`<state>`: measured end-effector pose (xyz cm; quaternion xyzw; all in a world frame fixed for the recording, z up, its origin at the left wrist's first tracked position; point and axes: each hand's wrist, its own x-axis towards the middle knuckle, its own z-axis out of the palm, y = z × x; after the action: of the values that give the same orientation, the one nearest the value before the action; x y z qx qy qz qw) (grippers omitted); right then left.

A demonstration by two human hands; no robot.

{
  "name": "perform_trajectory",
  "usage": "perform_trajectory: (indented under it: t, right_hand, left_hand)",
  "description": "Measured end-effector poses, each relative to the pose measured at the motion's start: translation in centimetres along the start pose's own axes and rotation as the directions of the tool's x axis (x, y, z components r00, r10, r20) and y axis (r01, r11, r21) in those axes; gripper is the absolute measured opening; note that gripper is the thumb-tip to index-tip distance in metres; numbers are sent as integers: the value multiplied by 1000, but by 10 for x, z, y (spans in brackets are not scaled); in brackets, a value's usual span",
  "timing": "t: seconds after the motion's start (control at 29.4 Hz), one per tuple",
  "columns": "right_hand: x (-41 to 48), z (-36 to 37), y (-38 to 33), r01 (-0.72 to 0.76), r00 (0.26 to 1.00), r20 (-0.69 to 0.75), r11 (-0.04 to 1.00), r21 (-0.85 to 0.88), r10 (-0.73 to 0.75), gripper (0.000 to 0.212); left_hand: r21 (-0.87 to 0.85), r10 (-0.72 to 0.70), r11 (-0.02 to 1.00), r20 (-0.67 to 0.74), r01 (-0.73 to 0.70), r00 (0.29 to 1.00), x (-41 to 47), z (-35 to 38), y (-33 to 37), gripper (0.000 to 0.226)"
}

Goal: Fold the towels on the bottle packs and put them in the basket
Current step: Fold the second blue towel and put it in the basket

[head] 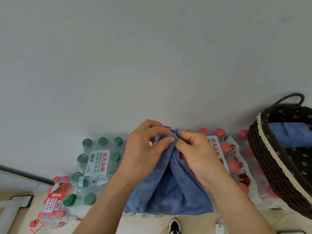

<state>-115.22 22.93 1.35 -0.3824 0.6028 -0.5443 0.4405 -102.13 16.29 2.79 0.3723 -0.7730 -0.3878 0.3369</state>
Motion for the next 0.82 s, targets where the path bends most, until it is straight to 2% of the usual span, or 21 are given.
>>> perform_trajectory:
  t: [0.14,0.27,0.37,0.58,0.68,0.82]
  right_hand:
    - [-1,-1,0,20,1000,24,1000,1,-20,23]
    - [-4,-1,-6,-14,993,119,977,213,-11,23]
    - [-2,-7,-7,-33,983,182,973,230,-10,25]
    - [-3,-20,-14,-56,968,251,946,318,-27,31]
    - [-4,-21,-20,-30,942,330,961,275,-64,31]
    - [-6,-22,-26,4,935,346,980,199,-74,28]
  left_hand:
    - [8,2,1000,-56,-2,998,1,4,3,7]
    - [63,55,997,-141,-46,988,1,7,7,6]
    - [66,60,997,-160,-50,985,3,7,7,16]
    - [151,114,983,-78,-101,990,12,-8,1,35]
    - [117,104,988,-5,-102,995,14,-14,0,41]
    - [115,129,984,83,-138,988,17,-22,1,57]
